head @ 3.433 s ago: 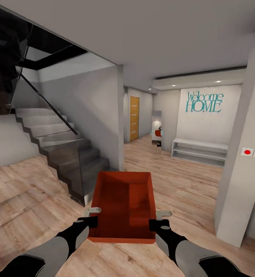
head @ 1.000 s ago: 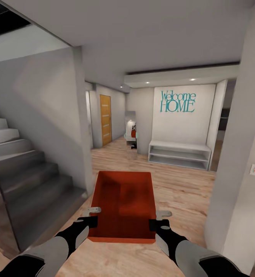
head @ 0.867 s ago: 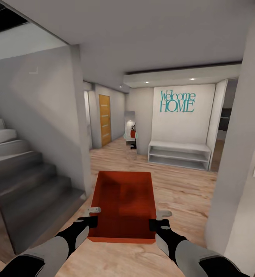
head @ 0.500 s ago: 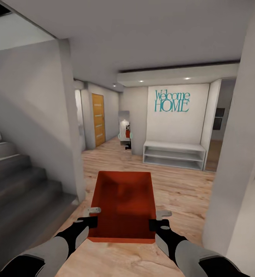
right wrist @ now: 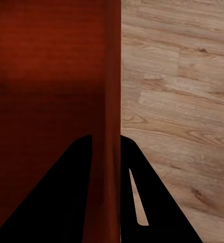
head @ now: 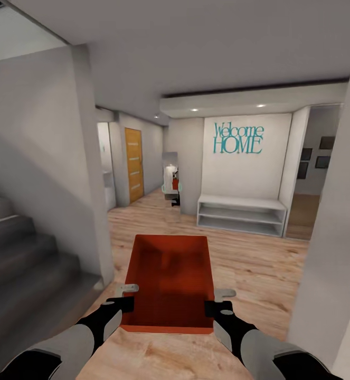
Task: Move the two storage containers from the living room to the garage. In the garage, place one container on the floor and stack the other container on top of it (either order is fine).
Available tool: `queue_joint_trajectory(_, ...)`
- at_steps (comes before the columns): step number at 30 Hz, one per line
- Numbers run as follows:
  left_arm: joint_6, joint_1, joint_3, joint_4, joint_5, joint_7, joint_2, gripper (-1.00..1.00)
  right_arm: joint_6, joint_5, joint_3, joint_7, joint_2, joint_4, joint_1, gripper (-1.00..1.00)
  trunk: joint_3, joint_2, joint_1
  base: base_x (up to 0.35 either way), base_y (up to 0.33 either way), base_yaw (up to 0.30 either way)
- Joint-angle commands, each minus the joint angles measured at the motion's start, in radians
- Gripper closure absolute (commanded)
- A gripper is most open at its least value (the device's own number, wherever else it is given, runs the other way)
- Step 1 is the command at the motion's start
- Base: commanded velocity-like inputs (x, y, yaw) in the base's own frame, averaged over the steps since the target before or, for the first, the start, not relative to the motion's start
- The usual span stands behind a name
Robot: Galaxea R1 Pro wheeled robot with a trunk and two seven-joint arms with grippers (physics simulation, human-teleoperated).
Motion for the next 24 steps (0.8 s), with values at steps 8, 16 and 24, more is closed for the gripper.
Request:
queue_joint_trajectory(8, -0.008, -0.001, 0.035, -0.005, -0.015, 0.014, 0.000, 1.00, -0.006, -0.021, 0.004, -0.012, 0.000, 0.005, 0.000, 1.00, 0.000, 0.000, 0.001, 0.322, 0.000, 0.000)
queue_joint_trajectory(16, -0.008, -0.001, 0.035, -0.005, -0.015, 0.014, 0.000, 1.00, -0.006, -0.021, 0.004, -0.012, 0.000, 0.005, 0.000, 1.00, 0.000, 0.000, 0.001, 0.323, 0.000, 0.000)
queue_joint_trajectory(24, -0.008, -0.001, 0.035, -0.005, -0.015, 0.014, 0.000, 1.00, -0.006, -0.021, 0.004, -0.012, 0.000, 0.005, 0.000, 1.00, 0.000, 0.000, 0.001, 0.323, 0.000, 0.000)
